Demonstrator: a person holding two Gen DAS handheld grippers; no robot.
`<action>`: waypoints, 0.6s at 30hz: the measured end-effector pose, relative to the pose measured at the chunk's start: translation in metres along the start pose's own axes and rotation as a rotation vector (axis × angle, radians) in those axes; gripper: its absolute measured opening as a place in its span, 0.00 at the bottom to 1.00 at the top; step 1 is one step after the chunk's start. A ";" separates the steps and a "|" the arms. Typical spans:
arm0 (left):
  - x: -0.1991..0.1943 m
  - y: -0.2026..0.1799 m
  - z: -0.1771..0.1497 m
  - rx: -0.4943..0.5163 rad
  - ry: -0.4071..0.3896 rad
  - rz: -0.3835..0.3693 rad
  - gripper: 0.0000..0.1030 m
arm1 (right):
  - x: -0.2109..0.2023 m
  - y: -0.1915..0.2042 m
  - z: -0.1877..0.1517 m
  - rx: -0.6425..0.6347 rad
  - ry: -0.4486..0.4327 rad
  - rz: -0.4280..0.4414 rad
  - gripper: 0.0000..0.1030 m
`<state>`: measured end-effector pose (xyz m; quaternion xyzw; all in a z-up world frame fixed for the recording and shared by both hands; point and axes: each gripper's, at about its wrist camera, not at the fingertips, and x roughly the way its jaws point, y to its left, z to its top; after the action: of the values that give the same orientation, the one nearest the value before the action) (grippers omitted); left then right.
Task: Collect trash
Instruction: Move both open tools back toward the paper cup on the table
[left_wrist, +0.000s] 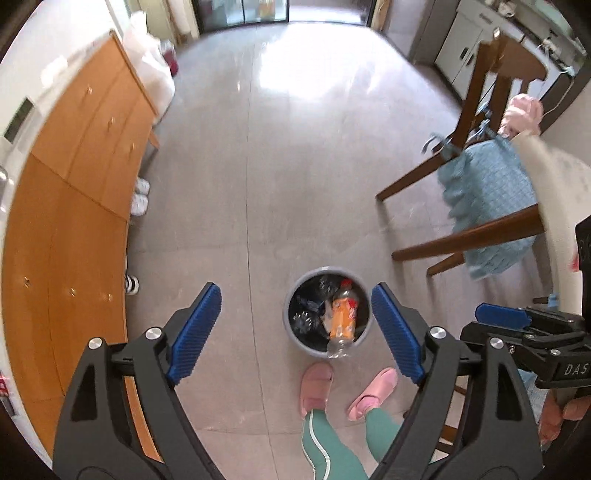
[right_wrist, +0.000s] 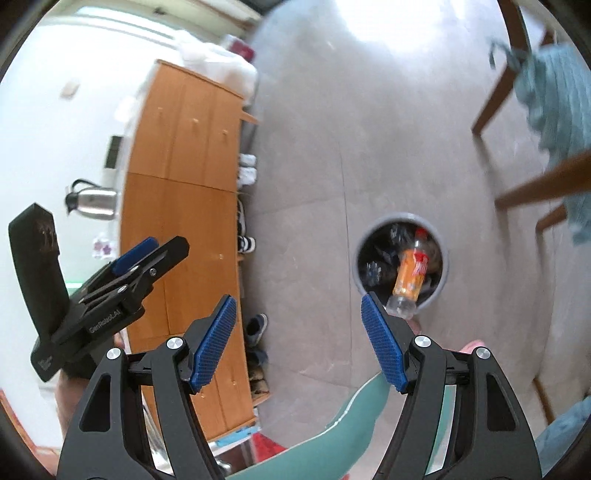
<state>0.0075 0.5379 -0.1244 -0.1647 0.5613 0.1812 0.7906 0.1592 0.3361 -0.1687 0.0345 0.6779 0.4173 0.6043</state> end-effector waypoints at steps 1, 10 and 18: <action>-0.010 -0.002 0.002 0.002 -0.015 -0.003 0.79 | -0.011 0.004 0.001 -0.008 -0.009 0.005 0.69; -0.063 -0.025 0.013 0.020 -0.101 -0.052 0.82 | -0.101 0.019 -0.011 -0.063 -0.120 -0.027 0.70; -0.094 -0.072 0.023 0.089 -0.134 -0.134 0.85 | -0.169 -0.018 -0.048 0.001 -0.236 -0.096 0.70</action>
<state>0.0317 0.4756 -0.0242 -0.1540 0.5023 0.1133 0.8433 0.1720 0.2055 -0.0497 0.0512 0.6031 0.3804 0.6992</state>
